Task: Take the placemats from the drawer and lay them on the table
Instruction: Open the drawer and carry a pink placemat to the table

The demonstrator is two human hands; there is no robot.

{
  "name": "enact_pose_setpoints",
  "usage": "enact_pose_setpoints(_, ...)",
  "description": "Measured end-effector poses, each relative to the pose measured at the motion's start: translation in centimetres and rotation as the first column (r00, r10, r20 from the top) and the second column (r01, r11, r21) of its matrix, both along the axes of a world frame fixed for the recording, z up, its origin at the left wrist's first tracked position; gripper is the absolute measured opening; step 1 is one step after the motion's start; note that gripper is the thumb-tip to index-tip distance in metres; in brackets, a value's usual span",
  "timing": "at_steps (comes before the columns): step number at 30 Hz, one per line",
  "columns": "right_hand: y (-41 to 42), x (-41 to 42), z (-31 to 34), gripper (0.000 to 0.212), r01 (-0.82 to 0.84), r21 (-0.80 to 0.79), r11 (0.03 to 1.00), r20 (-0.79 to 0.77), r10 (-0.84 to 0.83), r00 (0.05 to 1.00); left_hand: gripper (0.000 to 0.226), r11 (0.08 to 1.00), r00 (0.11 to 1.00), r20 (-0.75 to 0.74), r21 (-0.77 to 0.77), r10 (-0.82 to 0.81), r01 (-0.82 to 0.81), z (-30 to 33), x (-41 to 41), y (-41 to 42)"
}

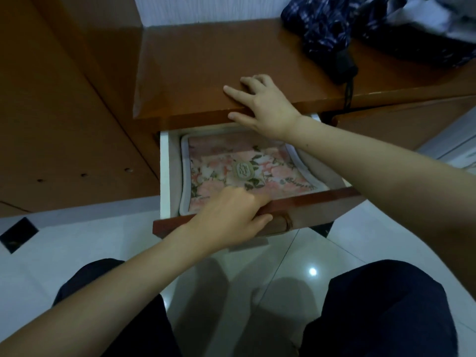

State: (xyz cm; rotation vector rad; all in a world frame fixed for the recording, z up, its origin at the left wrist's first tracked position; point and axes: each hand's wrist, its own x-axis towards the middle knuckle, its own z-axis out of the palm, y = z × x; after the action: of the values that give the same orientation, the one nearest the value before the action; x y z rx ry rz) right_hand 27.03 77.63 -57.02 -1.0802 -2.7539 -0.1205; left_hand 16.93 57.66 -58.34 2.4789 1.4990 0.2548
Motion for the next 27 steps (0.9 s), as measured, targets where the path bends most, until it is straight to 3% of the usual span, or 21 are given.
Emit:
enact_pose_setpoints(17, 0.0, 0.1, 0.1, 0.061, 0.001, -0.067, 0.998, -0.095, -0.008, 0.995, 0.025, 0.995, 0.994, 0.073, -0.040, -0.085, 0.088, -0.1, 0.7, -3.0)
enact_pose_setpoints(22, 0.1, 0.1, -0.1, 0.061, 0.013, -0.052, 0.999, -0.076, -0.017, 0.997, 0.034, 0.977, 0.984, 0.145, -0.168, -0.105, 0.129, 0.8, 0.4, -1.5)
enact_pose_setpoints(27, -0.3, 0.0, 0.1, 0.060, 0.023, -0.042, 0.999, -0.077, -0.026, 0.997, 0.013, 0.935, 0.959, 0.274, -0.314, -0.075, 0.163, -0.8, -0.3, 2.9)
